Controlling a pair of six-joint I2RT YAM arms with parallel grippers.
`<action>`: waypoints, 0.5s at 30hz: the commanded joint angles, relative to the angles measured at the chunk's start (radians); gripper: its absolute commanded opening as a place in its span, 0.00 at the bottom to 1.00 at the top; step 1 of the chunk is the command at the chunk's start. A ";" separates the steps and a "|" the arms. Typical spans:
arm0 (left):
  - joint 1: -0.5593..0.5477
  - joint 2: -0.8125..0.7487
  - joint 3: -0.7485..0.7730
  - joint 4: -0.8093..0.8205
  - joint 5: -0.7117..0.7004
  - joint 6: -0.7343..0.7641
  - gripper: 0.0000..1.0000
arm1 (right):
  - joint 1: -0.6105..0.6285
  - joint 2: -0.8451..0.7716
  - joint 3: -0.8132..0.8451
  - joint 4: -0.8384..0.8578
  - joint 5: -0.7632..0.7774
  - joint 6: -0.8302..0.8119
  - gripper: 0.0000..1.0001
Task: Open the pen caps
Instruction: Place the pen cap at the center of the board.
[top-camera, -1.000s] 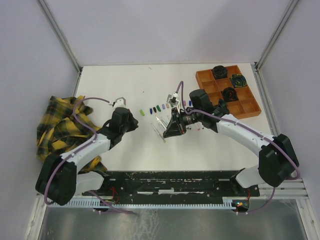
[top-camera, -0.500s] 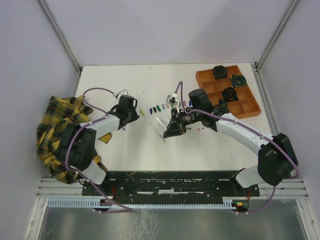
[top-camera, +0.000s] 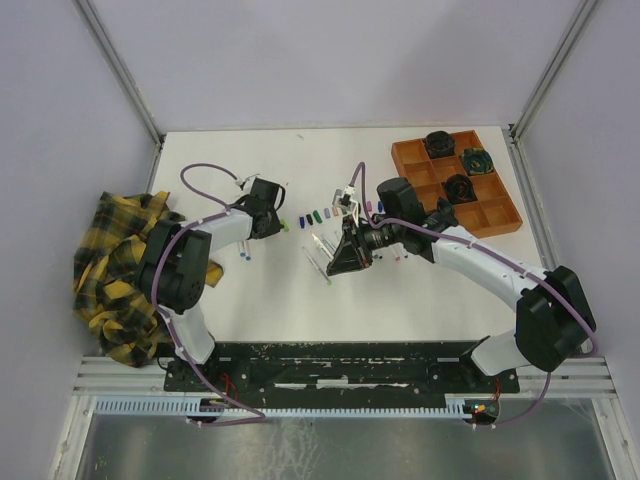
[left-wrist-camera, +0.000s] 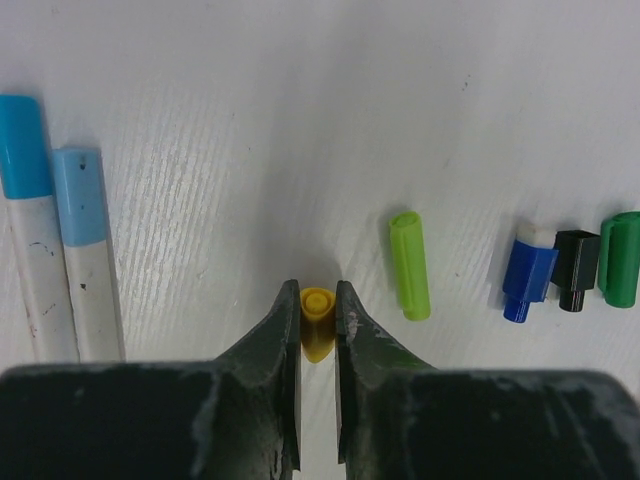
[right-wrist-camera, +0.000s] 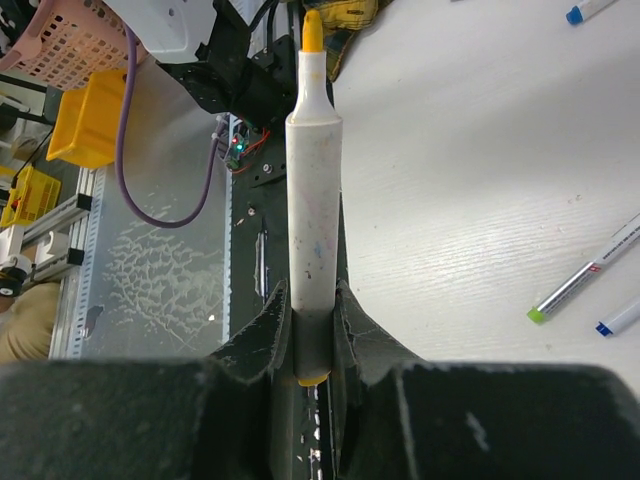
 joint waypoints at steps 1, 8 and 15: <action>0.003 0.010 0.028 -0.026 -0.024 0.034 0.20 | -0.004 -0.002 0.047 0.014 0.007 -0.017 0.02; 0.004 0.001 0.031 -0.029 -0.017 0.035 0.34 | -0.004 0.002 0.052 -0.002 0.024 -0.029 0.02; 0.004 -0.099 0.003 -0.028 -0.017 0.032 0.39 | 0.001 0.013 0.054 -0.024 0.062 -0.052 0.02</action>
